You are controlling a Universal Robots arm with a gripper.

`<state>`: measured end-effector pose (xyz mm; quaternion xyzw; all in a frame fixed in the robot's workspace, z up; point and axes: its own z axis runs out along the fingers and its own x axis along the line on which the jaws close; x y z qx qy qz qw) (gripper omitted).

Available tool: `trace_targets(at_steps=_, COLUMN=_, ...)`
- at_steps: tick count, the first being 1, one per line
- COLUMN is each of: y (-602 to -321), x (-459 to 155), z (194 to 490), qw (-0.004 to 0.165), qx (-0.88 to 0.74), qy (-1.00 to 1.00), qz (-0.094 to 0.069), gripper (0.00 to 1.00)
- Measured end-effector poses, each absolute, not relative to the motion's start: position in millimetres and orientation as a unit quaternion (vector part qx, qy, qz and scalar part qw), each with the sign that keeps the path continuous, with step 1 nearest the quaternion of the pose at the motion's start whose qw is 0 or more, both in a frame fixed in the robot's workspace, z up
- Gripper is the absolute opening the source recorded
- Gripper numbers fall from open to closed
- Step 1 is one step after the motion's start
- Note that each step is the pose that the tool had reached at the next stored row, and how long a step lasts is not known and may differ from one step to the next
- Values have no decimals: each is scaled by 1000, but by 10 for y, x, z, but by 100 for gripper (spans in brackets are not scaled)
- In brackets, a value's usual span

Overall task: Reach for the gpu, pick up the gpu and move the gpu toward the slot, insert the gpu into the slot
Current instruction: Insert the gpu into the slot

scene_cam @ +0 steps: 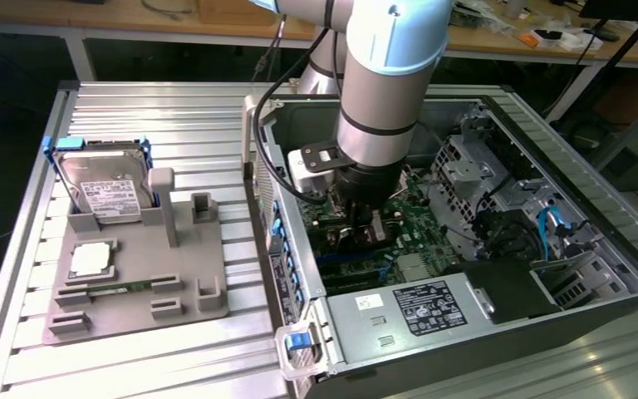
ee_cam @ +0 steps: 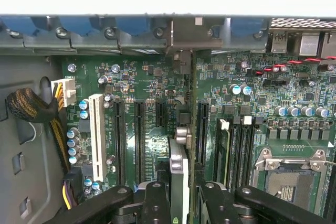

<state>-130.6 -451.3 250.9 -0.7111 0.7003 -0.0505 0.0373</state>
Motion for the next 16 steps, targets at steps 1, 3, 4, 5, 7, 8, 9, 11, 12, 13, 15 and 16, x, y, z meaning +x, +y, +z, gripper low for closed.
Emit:
trace_targets(at_steps=1, y=-4513, x=-1306, z=2509, qw=37, qx=-710, qy=702, qz=-51, gripper=27)
trace_targets(at_steps=3, y=-4513, x=-1306, z=2508, qw=37, qx=-708, qy=703, qz=-51, gripper=27)
trace_targets(at_steps=4, y=-4513, x=-1306, z=2508, qw=37, qx=-708, qy=703, qz=-51, gripper=27)
trace_targets(at_steps=5, y=-4513, x=-1306, z=2509, qw=37, qx=-708, qy=704, qz=-51, gripper=27)
trace_targets(at_steps=7, y=-4513, x=-1306, z=2509, qw=37, qx=-708, qy=704, qz=-51, gripper=27)
trace_targets(at_steps=8, y=-4513, x=-1306, z=2508, qw=37, qx=-708, qy=704, qz=-51, gripper=27)
trace_targets(at_steps=9, y=-4513, x=-1306, z=2504, qw=37, qx=-708, qy=704, qz=-51, gripper=27)
trace_targets(at_steps=11, y=-4513, x=-1306, z=2495, qw=37, qx=-708, qy=704, qz=-51, gripper=27)
trace_targets(at_steps=12, y=-4513, x=-1306, z=2491, qw=37, qx=-708, qy=704, qz=-51, gripper=27)
trace_targets(at_steps=13, y=-4513, x=-1306, z=2486, qw=37, qx=-708, qy=704, qz=-51, gripper=27)
trace_targets(at_steps=15, y=-4513, x=-1306, z=2477, qw=37, qx=-708, qy=704, qz=-51, gripper=27)
trace_targets(at_steps=16, y=-4513, x=-1306, z=2472, qw=37, qx=-708, qy=704, qz=-51, gripper=27)
